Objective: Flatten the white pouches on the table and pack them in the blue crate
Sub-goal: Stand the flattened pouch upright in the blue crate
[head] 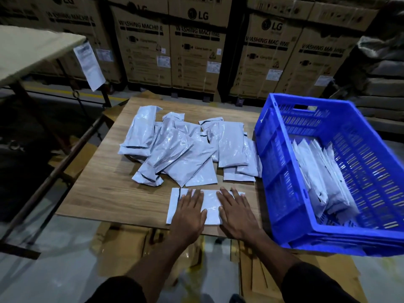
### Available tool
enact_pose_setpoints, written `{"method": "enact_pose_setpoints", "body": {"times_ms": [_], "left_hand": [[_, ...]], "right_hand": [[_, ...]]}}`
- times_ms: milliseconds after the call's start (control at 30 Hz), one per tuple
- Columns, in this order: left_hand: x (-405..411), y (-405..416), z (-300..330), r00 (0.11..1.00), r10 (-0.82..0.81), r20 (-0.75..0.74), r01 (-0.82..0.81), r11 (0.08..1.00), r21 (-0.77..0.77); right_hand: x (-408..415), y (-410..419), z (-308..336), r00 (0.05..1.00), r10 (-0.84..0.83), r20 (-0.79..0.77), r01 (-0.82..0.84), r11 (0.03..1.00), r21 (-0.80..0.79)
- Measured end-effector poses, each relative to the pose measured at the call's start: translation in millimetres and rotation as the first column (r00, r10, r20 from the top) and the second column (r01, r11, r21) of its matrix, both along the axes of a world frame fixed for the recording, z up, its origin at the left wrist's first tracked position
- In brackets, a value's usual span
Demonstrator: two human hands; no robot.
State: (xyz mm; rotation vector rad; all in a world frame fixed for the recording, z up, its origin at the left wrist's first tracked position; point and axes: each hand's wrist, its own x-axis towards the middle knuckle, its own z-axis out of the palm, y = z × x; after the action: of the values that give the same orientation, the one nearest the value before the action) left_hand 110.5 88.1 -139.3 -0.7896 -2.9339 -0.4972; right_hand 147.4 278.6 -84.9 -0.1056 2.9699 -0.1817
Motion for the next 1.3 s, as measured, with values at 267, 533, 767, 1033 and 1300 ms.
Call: {"method": "enact_pose_setpoints", "body": {"times_ms": [267, 533, 767, 1033, 1300], "left_hand": [[5, -16, 10, 0.997, 0.077, -0.031, -0.079, 0.995, -0.057], [4, -15, 9, 0.997, 0.076, 0.004, -0.075, 0.994, -0.077], [3, 5, 13, 1.0, 0.017, -0.019, -0.019, 0.99, -0.141], [15, 13, 8, 1.0, -0.006, 0.002, 0.006, 0.995, -0.096], [9, -12, 5, 1.0, 0.011, -0.006, -0.012, 0.996, -0.091]], "right_hand": [[-6, -21, -6, 1.0, -0.02, 0.011, 0.019, 0.997, 0.07], [-7, -20, -8, 0.998, -0.026, 0.058, 0.025, 1.0, 0.017], [4, -2, -12, 0.999, -0.023, -0.023, 0.025, 0.998, 0.05], [6, 0, -15, 1.0, -0.008, -0.015, 0.009, 0.999, 0.047], [4, 2, -17, 1.0, 0.008, -0.024, -0.007, 0.999, 0.049]]}}
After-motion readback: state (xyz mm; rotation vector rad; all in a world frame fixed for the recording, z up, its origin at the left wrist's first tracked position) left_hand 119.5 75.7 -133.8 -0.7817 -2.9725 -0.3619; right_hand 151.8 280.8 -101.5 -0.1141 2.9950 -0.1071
